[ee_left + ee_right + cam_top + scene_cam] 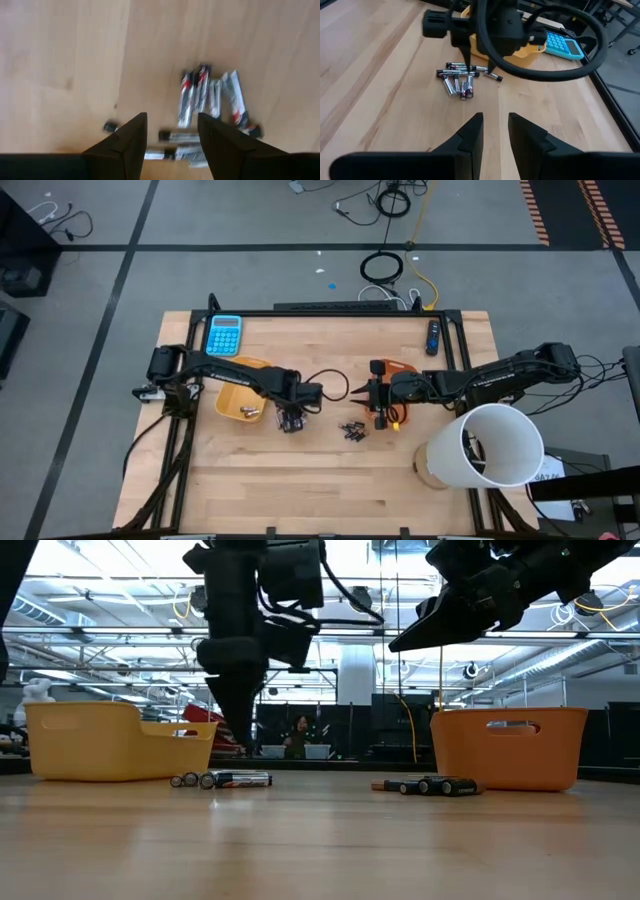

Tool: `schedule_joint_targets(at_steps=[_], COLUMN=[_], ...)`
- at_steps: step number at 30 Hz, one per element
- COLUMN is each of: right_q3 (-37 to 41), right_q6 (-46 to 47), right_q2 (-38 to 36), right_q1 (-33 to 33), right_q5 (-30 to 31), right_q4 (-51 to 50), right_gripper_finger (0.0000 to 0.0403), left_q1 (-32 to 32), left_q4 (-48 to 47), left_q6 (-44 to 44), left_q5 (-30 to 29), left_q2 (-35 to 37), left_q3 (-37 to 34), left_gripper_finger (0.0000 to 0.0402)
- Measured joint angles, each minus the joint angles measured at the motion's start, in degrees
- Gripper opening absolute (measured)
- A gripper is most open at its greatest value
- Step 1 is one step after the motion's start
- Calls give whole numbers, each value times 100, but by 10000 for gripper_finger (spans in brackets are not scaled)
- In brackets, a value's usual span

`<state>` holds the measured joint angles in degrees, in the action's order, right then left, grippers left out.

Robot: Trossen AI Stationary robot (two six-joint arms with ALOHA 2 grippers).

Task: Sort batteries
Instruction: Put the silver battery into the yellow bin

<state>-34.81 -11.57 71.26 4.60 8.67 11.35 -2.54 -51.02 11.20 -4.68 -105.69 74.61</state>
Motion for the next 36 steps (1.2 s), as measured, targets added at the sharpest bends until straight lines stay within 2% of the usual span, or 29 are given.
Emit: schedule_joint_targets(at_steps=[9, 27, 31, 36], right_q3=[0, 2, 2, 2], right_q6=[2, 0, 0, -1], right_q2=[0, 2, 2, 2], right_q1=[0, 0, 0, 0], right_q5=[-2, 0, 0, 4], right_q4=[-7, -69, -55, -49], right_gripper_finger=[84, 84, 84, 84], left_q1=[-35, -53, -26, 15], left_q4=[32, -51, 18, 68], left_q6=[-583, -758, -747, -723], left_q5=[146, 93, 12, -26], left_q2=[-273, -813, -813, -817], left_q3=[-2, 15, 13, 11], left_gripper_finger=[170, 165, 130, 54])
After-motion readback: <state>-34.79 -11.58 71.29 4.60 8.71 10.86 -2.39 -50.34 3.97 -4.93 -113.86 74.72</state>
